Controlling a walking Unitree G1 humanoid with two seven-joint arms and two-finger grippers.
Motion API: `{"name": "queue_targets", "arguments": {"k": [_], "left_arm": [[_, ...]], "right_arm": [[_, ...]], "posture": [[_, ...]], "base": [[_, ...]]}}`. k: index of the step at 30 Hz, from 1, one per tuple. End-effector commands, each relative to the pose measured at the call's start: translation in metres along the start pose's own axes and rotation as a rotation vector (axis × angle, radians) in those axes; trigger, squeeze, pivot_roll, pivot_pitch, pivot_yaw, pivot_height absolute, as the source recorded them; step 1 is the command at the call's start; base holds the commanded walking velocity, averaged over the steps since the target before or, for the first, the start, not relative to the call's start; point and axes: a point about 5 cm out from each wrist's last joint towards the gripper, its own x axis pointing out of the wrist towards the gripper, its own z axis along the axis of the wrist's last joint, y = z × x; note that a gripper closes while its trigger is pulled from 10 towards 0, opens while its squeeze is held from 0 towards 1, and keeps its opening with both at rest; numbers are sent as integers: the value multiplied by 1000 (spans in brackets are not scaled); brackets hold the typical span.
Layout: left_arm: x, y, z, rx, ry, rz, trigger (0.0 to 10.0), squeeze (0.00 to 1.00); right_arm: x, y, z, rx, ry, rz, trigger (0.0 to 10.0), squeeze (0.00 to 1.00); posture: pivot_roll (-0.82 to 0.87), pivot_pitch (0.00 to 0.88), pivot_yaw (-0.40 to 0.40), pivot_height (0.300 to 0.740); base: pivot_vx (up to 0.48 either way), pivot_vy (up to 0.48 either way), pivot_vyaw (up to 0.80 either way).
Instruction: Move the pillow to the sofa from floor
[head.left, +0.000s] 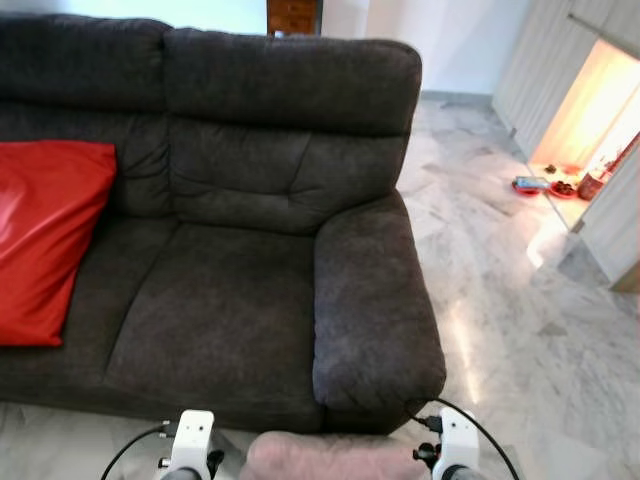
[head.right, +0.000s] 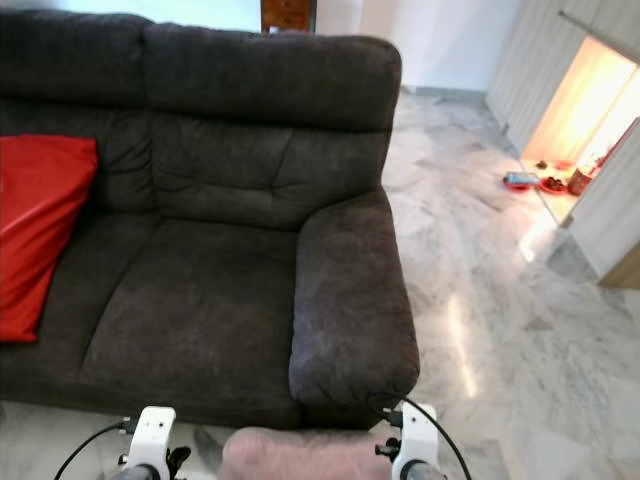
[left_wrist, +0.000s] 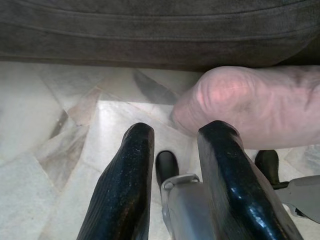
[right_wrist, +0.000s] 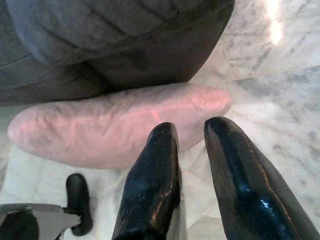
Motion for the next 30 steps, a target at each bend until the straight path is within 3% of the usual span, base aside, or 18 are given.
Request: {"name": "queue_targets", "arguments": {"k": [1, 14, 22, 24, 25, 26, 28, 29, 30], "left_arm": [[-1, -1, -3, 12, 12, -3, 10000, 0], [-1, -2, -8, 8, 31, -15, 10000, 0], [1, -2, 9, -17, -45, -10, 10000, 0], [2, -1, 18, -4, -89, 3, 10000, 0], [3, 0, 33, 7, -170, 8, 10000, 0], [3, 0, 33, 7, -170, 8, 10000, 0], [2, -2, 61, 56, -311, 5, 10000, 0], [2, -2, 61, 56, -311, 5, 10000, 0], [0, -1, 73, 86, -384, 11, 10000, 0]], "right_arm": [[0, -5, 3, 4, -14, -17, 10000, 0], [-1, -5, 0, 2, -6, -17, 10000, 0], [-1, -11, 5, 14, -35, -35, 10000, 0], [-1, -13, 9, 15, -55, -42, 10000, 0], [-3, -20, 11, 13, -101, -43, 10000, 0], [-3, -20, 11, 13, -101, -43, 10000, 0], [-5, -27, 27, 19, -213, -34, 10000, 0], [-5, -27, 27, 19, -213, -34, 10000, 0], [-6, -30, 40, 23, -285, -35, 10000, 0]], "posture": [[47, 0, -74, 740], [46, 0, -77, 740], [43, 0, -77, 740], [43, 0, -78, 740], [43, 0, -78, 740], [43, 0, -78, 740], [42, 0, -77, 740], [42, 0, -77, 740], [36, 0, -74, 740]], "base": [[0, 0, 0], [0, 0, 0], [0, 0, 0], [0, 0, 0], [0, 0, 0], [0, 0, 0], [0, 0, 0], [0, 0, 0], [0, 0, 0]]}}
